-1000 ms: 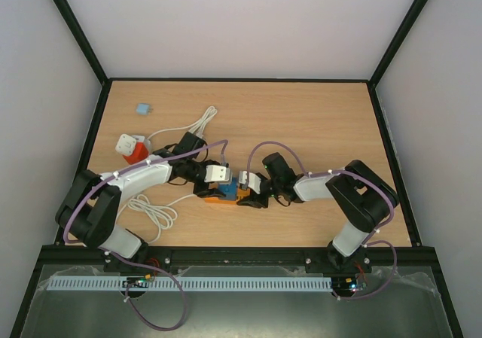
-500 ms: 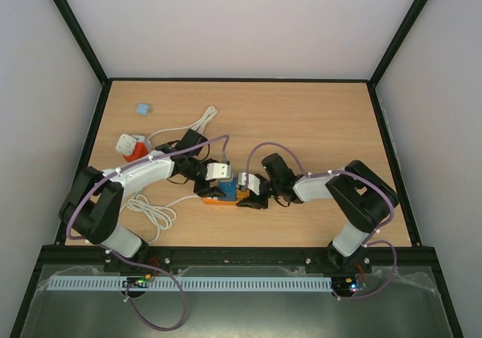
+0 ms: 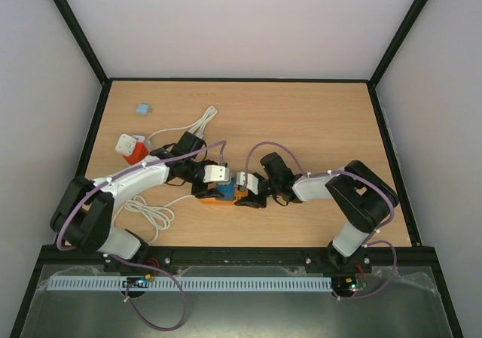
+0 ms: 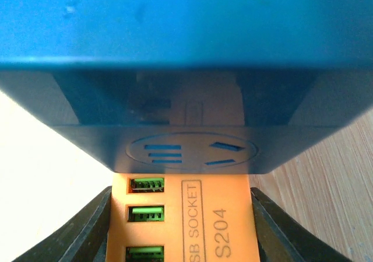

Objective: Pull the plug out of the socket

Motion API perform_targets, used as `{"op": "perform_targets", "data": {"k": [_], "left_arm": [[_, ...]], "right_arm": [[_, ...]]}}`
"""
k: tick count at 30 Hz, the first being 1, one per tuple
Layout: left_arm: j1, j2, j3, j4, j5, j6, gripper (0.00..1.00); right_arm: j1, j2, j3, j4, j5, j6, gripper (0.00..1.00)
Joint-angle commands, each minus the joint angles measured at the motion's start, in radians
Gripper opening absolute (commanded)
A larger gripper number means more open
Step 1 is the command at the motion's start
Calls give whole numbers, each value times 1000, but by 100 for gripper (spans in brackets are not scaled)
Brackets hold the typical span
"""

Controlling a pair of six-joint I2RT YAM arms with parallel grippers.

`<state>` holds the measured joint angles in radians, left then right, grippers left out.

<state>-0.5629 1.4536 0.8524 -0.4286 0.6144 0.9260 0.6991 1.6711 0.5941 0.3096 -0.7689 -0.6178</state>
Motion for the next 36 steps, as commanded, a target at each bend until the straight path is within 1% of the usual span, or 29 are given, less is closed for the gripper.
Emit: {"op": "perform_targets", "data": {"k": [1,4,9,16,18,21,25,29,33,36], "left_arm": [[-8,-66,-4,52,81,-21,34],[-8,-50,4,50,96,-50,34],[-9,9,53,-9,153,-69,34],[-8,57,106,-82,163,-27,34],[-13,43,99,-86,157,-12,34],[-28,9,69,-70,111,8,34],[-44,-38,14,-4,65,5,33],[-46,-73,-21,37,44,-4,33],[-46,-77,-18,25,43,-4,33],[-47,-95,-27,46,46,-28,33]], "right_arm": [[-3,27,0,-53,80,-13,17],[-3,29,0,-57,81,-17,17],[-3,24,-3,-55,81,-22,18],[-3,22,-6,-58,80,-29,18],[-3,24,-4,-61,79,-25,18],[-3,26,-2,-64,74,-25,18],[-3,33,2,-68,74,-23,17],[-4,36,3,-70,76,-23,17],[-3,37,3,-71,76,-25,17],[-3,39,5,-75,75,-28,18]]}}
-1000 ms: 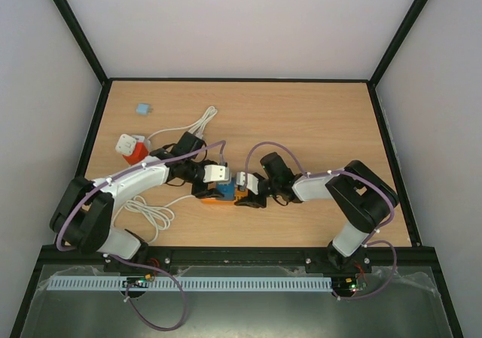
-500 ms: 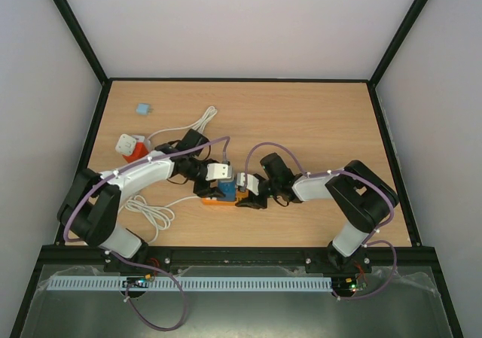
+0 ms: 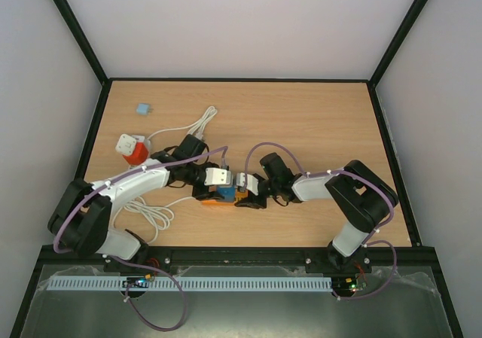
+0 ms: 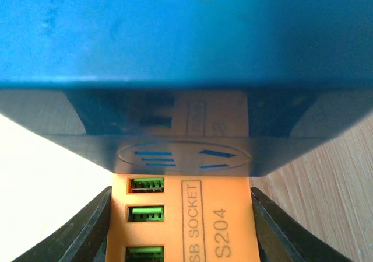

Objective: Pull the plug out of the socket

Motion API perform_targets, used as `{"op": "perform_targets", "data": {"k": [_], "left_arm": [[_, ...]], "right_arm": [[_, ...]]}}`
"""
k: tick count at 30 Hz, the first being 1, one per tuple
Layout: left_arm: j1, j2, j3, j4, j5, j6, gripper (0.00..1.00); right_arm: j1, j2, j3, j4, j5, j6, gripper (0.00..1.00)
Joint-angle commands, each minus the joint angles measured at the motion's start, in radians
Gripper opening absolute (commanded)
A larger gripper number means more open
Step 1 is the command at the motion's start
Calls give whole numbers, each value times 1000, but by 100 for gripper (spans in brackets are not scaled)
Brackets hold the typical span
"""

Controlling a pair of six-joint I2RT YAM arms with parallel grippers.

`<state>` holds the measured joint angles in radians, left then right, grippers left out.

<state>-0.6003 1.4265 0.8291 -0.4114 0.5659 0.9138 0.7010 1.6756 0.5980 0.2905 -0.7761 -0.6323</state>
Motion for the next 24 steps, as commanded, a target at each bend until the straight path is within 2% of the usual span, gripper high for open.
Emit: {"op": "perform_targets", "data": {"k": [1,13,24], "left_arm": [[-10,-66,-2,33,98,-26,33],[62,46,113,-110,216,-30,33],[61,-61,41,-36,189,-57,33]], "right_arm": [[-5,36,4,-58,82,-15,18],[-5,39,4,-66,81,-24,18],[-5,52,17,-70,100,-14,17]]}}
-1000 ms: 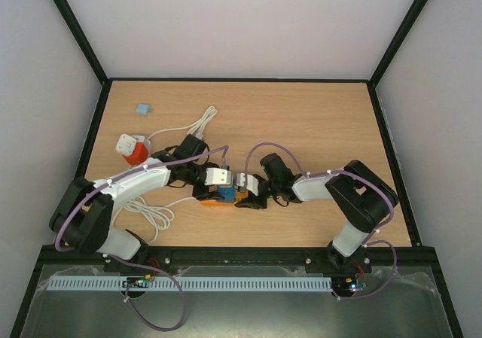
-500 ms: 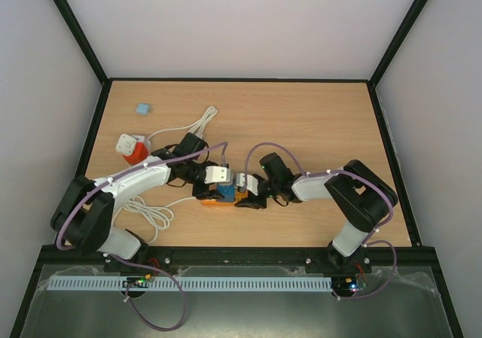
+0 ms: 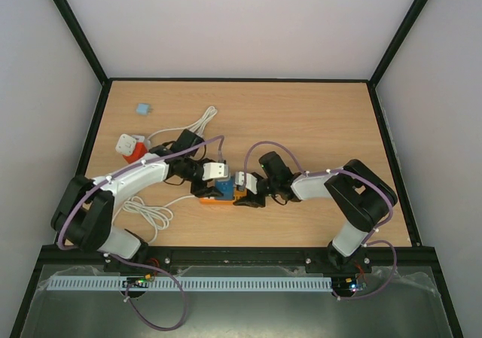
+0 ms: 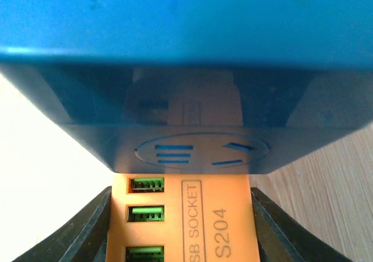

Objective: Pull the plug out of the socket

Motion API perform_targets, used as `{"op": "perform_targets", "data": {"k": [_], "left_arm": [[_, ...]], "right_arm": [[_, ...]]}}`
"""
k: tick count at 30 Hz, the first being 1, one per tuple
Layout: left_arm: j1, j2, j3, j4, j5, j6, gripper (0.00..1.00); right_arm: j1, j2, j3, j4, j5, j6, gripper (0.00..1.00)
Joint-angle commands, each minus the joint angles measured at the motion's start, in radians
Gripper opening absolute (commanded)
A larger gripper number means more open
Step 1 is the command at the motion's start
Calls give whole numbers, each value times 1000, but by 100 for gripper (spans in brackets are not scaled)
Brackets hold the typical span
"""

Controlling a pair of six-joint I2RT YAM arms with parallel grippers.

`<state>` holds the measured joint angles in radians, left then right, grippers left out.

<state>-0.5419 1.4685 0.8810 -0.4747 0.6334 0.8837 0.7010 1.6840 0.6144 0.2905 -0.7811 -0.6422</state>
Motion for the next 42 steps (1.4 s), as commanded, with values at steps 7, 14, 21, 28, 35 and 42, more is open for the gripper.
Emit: {"op": "perform_targets", "data": {"k": [7,14,21,28,35,42], "left_arm": [[0,-130,-63,40,45,41,33],[-1,-160,-88,69,43,23,32],[10,-94,-8,-6,127,-39,31],[82,-64,45,-111,94,42,30],[258,-39,194,-200,160,27,32],[401,90,407,-175,166,-155,33]], "right_arm": [[-5,56,13,-77,110,6,16],[-5,66,19,-81,122,9,16],[-5,61,15,-77,125,6,15],[-5,57,13,-82,122,1,16],[-5,58,12,-82,115,-4,18],[-5,56,12,-80,117,-2,21]]}}
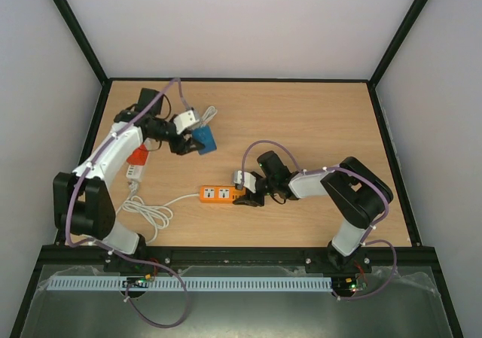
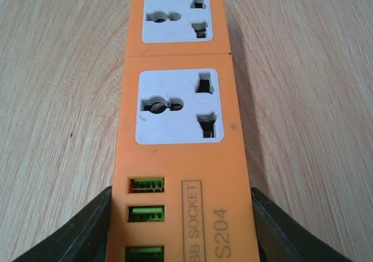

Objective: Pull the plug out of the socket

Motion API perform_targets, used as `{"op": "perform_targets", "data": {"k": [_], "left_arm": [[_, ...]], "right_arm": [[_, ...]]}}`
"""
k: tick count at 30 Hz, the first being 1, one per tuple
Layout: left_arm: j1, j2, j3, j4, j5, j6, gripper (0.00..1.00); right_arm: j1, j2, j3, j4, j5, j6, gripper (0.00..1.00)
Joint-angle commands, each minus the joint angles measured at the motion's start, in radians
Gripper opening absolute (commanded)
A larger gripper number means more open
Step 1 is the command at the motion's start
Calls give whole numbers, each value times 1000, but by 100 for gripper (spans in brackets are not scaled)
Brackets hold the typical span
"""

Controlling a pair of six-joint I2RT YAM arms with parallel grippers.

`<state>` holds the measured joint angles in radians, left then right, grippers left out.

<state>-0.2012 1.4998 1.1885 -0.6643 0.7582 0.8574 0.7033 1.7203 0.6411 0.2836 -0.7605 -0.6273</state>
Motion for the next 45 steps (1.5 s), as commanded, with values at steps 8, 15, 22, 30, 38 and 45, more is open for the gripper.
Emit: {"op": "perform_targets", "data": {"k": [8,15,22,30,38,45], "left_arm": [[230,262,335,154,26,-466,34],[284,426,441,238,16,-643,36],[296,534,485,330,-51,-769,39],[295,652,558,315,-119,-799,40],[295,711,568,339,-133,-833,41],[295,739,571,340,-168,-863,49]], "right_arm": [[-7,21,-14,-74,95,-17,22],[-7,22,-14,-72,96,-15,22],[-7,27,-9,-73,102,-14,22],[-7,37,-3,-77,109,-14,23],[-8,42,1,-80,110,-11,22],[-7,42,4,-83,112,-10,22]]}}
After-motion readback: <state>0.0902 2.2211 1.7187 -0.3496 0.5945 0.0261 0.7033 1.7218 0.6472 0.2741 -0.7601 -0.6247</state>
